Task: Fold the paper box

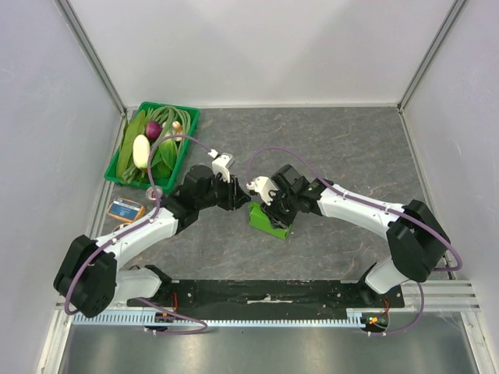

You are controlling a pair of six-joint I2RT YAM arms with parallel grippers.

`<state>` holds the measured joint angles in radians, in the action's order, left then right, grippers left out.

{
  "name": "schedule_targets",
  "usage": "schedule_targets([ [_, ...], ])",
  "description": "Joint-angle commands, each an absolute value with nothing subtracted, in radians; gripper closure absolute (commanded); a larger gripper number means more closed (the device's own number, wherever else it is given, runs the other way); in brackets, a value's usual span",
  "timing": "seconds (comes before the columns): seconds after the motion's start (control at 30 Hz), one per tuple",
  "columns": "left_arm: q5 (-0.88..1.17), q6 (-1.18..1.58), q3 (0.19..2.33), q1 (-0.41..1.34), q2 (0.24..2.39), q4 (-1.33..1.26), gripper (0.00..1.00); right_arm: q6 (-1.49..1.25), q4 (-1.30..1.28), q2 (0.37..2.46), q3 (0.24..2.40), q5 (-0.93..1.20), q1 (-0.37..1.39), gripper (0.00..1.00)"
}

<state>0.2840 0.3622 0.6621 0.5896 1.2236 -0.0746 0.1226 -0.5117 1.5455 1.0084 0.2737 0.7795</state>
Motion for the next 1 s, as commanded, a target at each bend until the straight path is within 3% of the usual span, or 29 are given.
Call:
schedule_targets([
  [0.0,0.373,0.354,0.686,0.589,1.269,-0.166,0.64,0.118,-0.492,1.502,1.012,0.295,0.781,0.73],
  [0.53,0.316,0.301,0.709,0.640,1.307,-0.121,0.70,0.121,-0.485,1.513,1.020,0.302,0.781,0.74],
  [0.67,0.292,0.293,0.710,0.653,1.304,-0.104,0.74,0.121,-0.485,1.509,1.017,0.304,0.781,0.75],
  [0.8,0.233,0.291,0.719,0.669,1.305,-0.080,0.87,0.114,-0.480,1.509,1.017,0.293,0.781,0.75],
  [0.97,0.129,0.307,0.707,0.722,1.296,-0.072,0.91,0.080,-0.454,1.525,1.015,0.262,0.781,0.76],
])
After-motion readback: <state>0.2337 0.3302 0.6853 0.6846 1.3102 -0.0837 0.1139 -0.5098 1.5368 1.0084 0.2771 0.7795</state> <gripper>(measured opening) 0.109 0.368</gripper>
